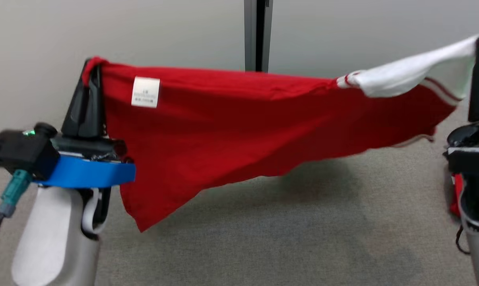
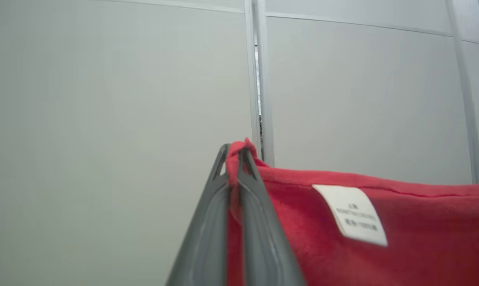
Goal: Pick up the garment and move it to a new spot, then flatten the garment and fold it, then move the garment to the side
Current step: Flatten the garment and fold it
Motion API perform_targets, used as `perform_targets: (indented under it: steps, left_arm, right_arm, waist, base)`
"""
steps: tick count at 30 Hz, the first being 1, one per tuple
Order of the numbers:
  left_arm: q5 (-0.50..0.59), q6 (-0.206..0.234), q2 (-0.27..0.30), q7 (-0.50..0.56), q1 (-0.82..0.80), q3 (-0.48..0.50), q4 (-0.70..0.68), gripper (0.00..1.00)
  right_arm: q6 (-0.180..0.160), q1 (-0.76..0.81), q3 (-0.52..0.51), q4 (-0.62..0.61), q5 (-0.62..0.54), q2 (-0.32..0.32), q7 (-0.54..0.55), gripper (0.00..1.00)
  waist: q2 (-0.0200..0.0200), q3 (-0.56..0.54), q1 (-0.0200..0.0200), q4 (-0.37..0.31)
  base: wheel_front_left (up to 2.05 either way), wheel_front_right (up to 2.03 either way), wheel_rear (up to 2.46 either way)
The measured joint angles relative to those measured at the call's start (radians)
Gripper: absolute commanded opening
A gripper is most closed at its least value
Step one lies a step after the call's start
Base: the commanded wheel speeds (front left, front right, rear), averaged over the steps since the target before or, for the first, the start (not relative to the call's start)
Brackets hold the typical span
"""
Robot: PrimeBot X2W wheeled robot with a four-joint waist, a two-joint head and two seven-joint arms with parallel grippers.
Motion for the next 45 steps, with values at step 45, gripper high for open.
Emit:
perform_targets:
  steps: [45]
  left_arm:
    - [-0.026, 0.048, -0.085, 0.002, 0.102, 0.154, 0.455, 0.00]
  right_arm:
    - [0.001, 0.038, 0.058, 0.575, 0.011, 0.066, 0.002, 0.00]
  waist:
    - [0.0000, 0.256, -0.0002, -0.062]
  base:
    - [0.00, 0.00, 0.00]
